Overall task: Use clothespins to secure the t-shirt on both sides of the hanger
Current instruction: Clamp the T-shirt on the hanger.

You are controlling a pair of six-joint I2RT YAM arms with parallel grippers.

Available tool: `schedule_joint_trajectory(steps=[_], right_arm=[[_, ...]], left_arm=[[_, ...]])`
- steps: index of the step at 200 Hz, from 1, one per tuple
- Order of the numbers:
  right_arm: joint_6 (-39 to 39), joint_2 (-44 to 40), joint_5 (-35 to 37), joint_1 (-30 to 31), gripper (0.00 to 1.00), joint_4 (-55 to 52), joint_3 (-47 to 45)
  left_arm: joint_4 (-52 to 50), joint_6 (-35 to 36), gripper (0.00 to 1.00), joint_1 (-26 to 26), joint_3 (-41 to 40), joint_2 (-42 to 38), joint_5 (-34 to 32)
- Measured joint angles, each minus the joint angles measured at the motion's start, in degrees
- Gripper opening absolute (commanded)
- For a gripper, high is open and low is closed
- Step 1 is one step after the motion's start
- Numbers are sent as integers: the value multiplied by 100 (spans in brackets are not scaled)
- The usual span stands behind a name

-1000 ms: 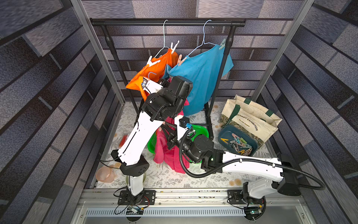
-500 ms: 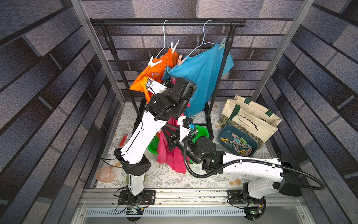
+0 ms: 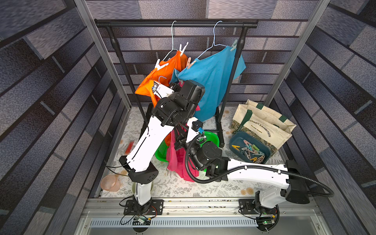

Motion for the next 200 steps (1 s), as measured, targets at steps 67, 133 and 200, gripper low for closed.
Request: schedule_joint_trajectory(steps=[67,133,200], right_arm=[[101,387,199,4,0,286,337],[557,35,-1104,-48,0,17,-57],[710,236,-614,-31,0,-568,337]], left_arm=[[39,7,0,116,33,-2,0],[-46,46,0,146,37,-13,66],[35,229,0,245,146,0,164]])
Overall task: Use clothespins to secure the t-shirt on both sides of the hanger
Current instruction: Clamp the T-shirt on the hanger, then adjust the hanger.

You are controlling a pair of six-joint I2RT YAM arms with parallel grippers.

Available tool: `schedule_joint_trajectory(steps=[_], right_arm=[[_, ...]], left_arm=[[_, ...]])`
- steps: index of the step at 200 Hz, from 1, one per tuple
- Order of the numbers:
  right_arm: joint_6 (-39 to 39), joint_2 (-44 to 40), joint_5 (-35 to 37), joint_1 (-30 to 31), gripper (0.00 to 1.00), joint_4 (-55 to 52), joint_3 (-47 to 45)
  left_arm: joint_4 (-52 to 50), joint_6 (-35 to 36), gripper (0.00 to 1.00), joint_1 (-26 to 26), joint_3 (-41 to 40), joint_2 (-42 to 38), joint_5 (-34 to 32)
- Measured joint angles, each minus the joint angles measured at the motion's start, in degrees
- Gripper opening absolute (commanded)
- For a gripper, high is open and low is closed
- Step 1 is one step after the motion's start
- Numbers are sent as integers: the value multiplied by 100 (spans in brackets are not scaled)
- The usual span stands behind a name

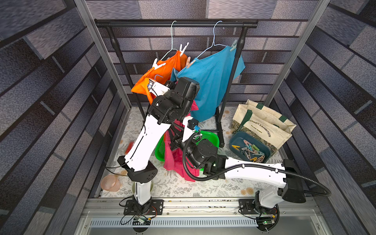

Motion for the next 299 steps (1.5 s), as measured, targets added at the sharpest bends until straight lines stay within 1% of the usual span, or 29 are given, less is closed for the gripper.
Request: schedule_joint_trajectory(steps=[35,57,71,79,80,84,85,86,93,103,116,127,137,144,155,176,194,206,232,266,286,299], right_arm=[[9,223,636,98,0,-188,396],[46,334,992,120,0,-236,551],[70,345,1099,120,0,-240,557],[92,343,1115,120,6,-229,546],[92,343,1115,120,9,-227,544],[92,339,1095,116,12,-201,531],[92,339,1091,114,14,-197,525],[92,339,1088,114,14,-192,522],[85,328,1025,103,23,-136,490],[81,293,863,79,34,-46,415],[39,227,605,46,44,46,271],[11,164,378,22,50,118,125],[-76,111,142,7,53,162,-9],[-188,92,-162,22,55,-52,-66],[-334,212,-562,17,56,-332,-129],[-485,457,-1045,-9,59,-942,-422],[-535,437,-1340,-9,62,-1388,-667],[-529,326,-1510,-9,62,-1613,-813],[-457,-367,-1762,-9,62,-1965,-1224],[-260,-1497,-1856,-9,63,-2083,-1775],[-284,-2041,-1884,-44,60,-2389,-2039],[-372,-2378,-2065,-136,58,-2806,-2079]], left_arm=[[42,173,0,17,426,166,-13],[133,278,0,33,492,229,-13],[162,358,0,33,503,267,-11],[173,382,0,33,529,293,-9],[175,382,0,33,531,295,-9],[175,404,0,33,544,306,-9],[175,402,0,33,546,306,-9],[173,402,0,33,553,306,-9],[173,415,0,33,570,317,-11],[175,437,0,33,590,326,-13],[170,468,0,33,595,326,-15],[168,501,0,31,599,326,-11],[201,516,0,31,599,328,-37],[258,522,0,17,601,348,-46],[264,531,0,-166,601,391,-74],[238,553,0,-476,599,540,-63],[271,553,0,-514,599,616,-24],[271,573,0,-481,599,621,-9],[284,616,0,-411,599,619,20],[282,721,0,-317,599,619,319],[262,997,0,-240,599,614,616],[205,1268,0,-188,599,592,835]])
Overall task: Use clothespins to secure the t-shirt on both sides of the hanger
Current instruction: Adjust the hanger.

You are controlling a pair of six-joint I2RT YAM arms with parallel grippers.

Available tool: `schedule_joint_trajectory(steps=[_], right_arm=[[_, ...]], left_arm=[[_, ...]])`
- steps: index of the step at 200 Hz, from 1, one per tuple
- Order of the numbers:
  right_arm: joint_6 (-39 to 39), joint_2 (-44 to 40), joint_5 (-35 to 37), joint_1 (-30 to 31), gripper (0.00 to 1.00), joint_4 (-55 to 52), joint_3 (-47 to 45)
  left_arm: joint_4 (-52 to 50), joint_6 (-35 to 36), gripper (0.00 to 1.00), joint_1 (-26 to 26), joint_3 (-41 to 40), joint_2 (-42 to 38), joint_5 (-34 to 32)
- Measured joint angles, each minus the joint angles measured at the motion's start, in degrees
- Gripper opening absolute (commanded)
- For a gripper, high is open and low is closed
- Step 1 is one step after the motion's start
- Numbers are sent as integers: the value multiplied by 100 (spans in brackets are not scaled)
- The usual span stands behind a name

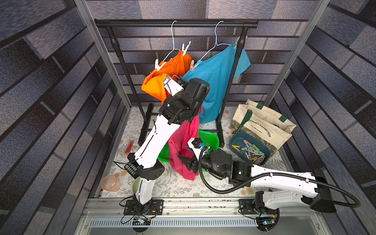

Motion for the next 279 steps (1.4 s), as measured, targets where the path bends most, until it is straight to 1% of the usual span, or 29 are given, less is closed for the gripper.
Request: schedule_joint_trajectory(steps=[10,25,41,55,69,81,114,128,139,168,185,204,224,242,279], right_arm=[[-74,-264,-227,-177,57,-310,7],[-240,-625,-645,-649,55,-909,153],[-485,-822,-1027,-1161,51,-1519,555],[-761,-852,-1344,-1545,49,-1982,1036],[-1027,-813,-1674,-1788,47,-2334,1471],[-1250,-734,-1982,-2022,47,-2608,1816],[-1687,-243,-2868,-2680,47,-3283,2712],[-1858,68,-3176,-2846,45,-3556,3108],[-1978,319,-3410,-2938,43,-3713,3401],[-2151,1008,-4188,-2970,37,-4109,4297],[-2177,1405,-4638,-2970,36,-4253,4813],[-2192,1729,-4953,-2970,36,-4354,5178],[-2201,1923,-5099,-2970,39,-4415,5324],[-2225,1998,-5134,-2970,39,-4417,5333],[-2221,2129,-5209,-2970,32,-4457,5458]], left_arm=[[-76,251,0,37,0,-37,201],[-221,715,0,96,-4,-146,566],[-369,1248,0,111,-90,-367,1058],[-387,1766,0,138,-409,-717,1606],[-278,2227,0,131,-1038,-1217,2203],[-4,2570,0,114,-1821,-1749,2645],[1071,3274,0,103,-4017,-3193,3475],[1491,3501,0,199,-4695,-3716,3901],[1718,3628,0,306,-5001,-4024,4234],[2085,3853,0,470,-5200,-4382,4986],[2229,3960,0,472,-5200,-4376,5451],[2269,4068,0,472,-5200,-4284,5945],[2267,4111,0,472,-5200,-4159,6321],[2267,4159,0,472,-5200,-4089,6570],[2271,4201,0,507,-5200,-4076,6874]])
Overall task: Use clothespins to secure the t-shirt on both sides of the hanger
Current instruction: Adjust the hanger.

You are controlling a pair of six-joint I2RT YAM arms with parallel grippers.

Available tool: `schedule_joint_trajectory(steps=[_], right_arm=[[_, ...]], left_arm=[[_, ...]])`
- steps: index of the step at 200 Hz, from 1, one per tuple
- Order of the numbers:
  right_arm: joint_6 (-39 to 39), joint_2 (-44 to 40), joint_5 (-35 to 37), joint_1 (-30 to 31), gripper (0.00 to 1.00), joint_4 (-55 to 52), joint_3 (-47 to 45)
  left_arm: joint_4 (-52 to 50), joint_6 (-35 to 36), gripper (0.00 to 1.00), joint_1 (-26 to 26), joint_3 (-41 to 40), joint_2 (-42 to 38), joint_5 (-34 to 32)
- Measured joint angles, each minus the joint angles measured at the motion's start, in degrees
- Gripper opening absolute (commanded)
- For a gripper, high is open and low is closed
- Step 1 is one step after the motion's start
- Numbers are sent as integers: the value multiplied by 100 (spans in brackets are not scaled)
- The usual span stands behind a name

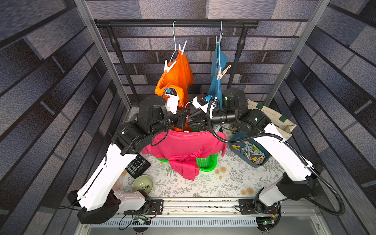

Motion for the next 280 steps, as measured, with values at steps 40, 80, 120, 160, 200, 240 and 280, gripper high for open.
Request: schedule_joint_trajectory(steps=[40,80,120,160,200,240,280], right_arm=[[101,33,-48,-2,28,4,28],[232,59,-44,0,33,4,48],[380,105,109,0,30,201,48],[452,160,348,11,26,328,48],[649,166,37,-2,0,420,9],[745,162,-186,-15,0,632,-444],[756,-55,-291,-229,0,472,-730]], left_arm=[[11,-2,0,20,0,0,70],[13,-4,0,35,0,0,83],[59,-9,0,9,0,0,304],[79,-9,0,-9,0,0,433],[203,-31,22,-9,0,-2,501],[243,11,100,-46,9,-7,634],[210,149,100,295,-83,-275,660]])
